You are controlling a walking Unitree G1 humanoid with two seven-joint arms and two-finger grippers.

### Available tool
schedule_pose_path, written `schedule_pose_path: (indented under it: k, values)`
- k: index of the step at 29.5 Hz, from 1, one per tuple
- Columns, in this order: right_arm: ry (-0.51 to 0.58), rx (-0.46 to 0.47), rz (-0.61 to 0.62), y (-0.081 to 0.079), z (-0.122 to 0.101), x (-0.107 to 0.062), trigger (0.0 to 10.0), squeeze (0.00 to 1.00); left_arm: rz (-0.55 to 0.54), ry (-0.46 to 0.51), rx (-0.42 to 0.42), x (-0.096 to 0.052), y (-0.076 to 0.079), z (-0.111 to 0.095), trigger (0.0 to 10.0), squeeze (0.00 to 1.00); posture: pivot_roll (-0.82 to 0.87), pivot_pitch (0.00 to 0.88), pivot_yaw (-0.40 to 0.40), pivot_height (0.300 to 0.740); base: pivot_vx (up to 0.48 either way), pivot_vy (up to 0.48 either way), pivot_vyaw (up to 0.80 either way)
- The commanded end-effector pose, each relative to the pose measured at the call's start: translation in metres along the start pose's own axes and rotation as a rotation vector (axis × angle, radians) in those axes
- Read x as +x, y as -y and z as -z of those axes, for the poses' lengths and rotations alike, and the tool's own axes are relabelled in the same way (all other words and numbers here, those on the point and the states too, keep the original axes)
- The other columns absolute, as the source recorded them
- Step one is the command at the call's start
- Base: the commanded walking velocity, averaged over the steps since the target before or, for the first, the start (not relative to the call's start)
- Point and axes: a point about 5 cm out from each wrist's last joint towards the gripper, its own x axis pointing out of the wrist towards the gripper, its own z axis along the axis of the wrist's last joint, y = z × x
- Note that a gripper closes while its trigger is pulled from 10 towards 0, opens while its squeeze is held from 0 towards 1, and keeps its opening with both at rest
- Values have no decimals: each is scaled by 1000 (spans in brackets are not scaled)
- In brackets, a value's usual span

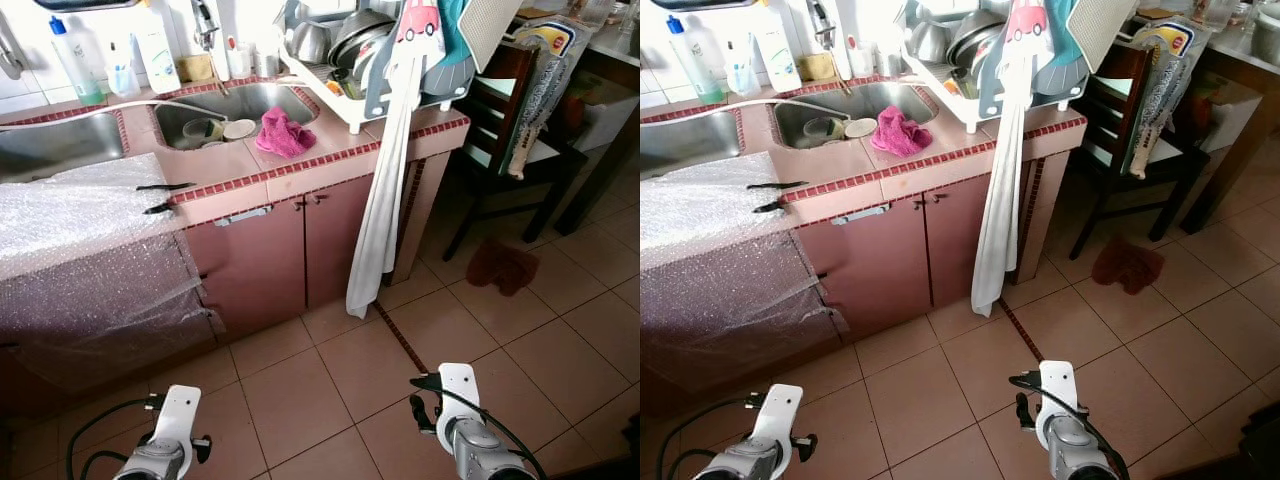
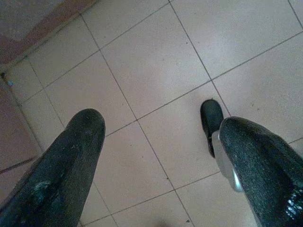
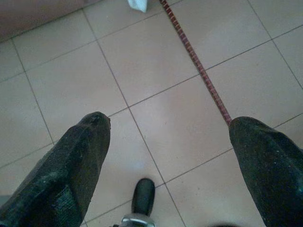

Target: Kitchen organization

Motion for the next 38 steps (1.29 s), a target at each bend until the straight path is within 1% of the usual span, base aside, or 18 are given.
schedule_pose_path:
  k: [1,2,5,10,12,14,16,17,23,25,26,28,30,32,33,34,36,38]
  values:
    - [-49,-17,-5,-1,13,-2,10000,0,-18,4,14,0,-7,0,10000,0,12,0,21,740,0,0,0]
    - [-49,-17,-5,-1,13,-2,10000,0,-18,4,14,0,-7,0,10000,0,12,0,21,740,0,0,0]
    - [-101,-39,-7,2,30,-6,10000,0,-30,12,64,-1,-9,-2,10000,0,7,0,27,740,0,0,0]
    - [-131,-54,6,7,41,-9,10000,0,-38,28,100,0,-6,-8,10000,0,9,0,29,740,0,0,0]
    - [-138,-50,15,10,44,-10,10000,0,-53,57,63,0,-4,-12,10000,0,7,0,32,740,0,0,0]
    - [-137,-45,18,11,45,-10,10000,0,-52,64,61,0,-2,-12,10000,0,5,0,33,740,0,0,0]
    - [-127,-34,19,12,44,-10,10000,0,-57,99,51,-1,-2,-19,10000,0,2,0,34,740,0,0,0]
    - [-102,-13,29,15,40,-9,10000,0,-46,136,32,-1,2,-29,10000,0,1,0,34,740,0,0,0]
    - [-84,-22,36,15,32,-8,10000,0,-22,164,59,-1,10,-42,10000,0,6,0,26,740,0,0,0]
    - [-72,-26,35,14,28,-7,10000,0,-19,189,80,-2,10,-50,10000,0,16,0,15,740,0,0,0]
    - [-48,-25,26,12,21,-5,10000,0,-36,225,53,-4,4,-65,10000,0,31,0,2,740,0,0,0]
    - [-35,-17,21,10,16,-4,10000,0,-48,242,48,-6,1,-73,10000,0,31,0,2,740,0,0,0]
    - [-20,-7,23,10,10,-3,10000,0,-43,260,74,-7,1,-80,10000,0,32,0,3,740,0,0,0]
    - [11,0,18,8,-1,0,10000,0,-20,277,65,-8,5,-89,10000,0,24,0,5,740,0,0,0]
    - [29,4,17,7,-7,1,10000,0,-6,278,68,-9,8,-92,10000,0,12,0,3,740,0,0,0]
    - [29,4,17,7,-7,1,10000,0,-6,278,68,-9,8,-92,10000,0,12,0,3,740,0,0,0]
    - [62,4,8,4,-20,2,10000,0,28,265,100,-9,18,-92,10000,0,12,0,-4,740,0,0,0]
    - [62,4,8,4,-20,2,10000,0,28,265,100,-9,18,-92,10000,0,12,0,-4,740,0,0,0]
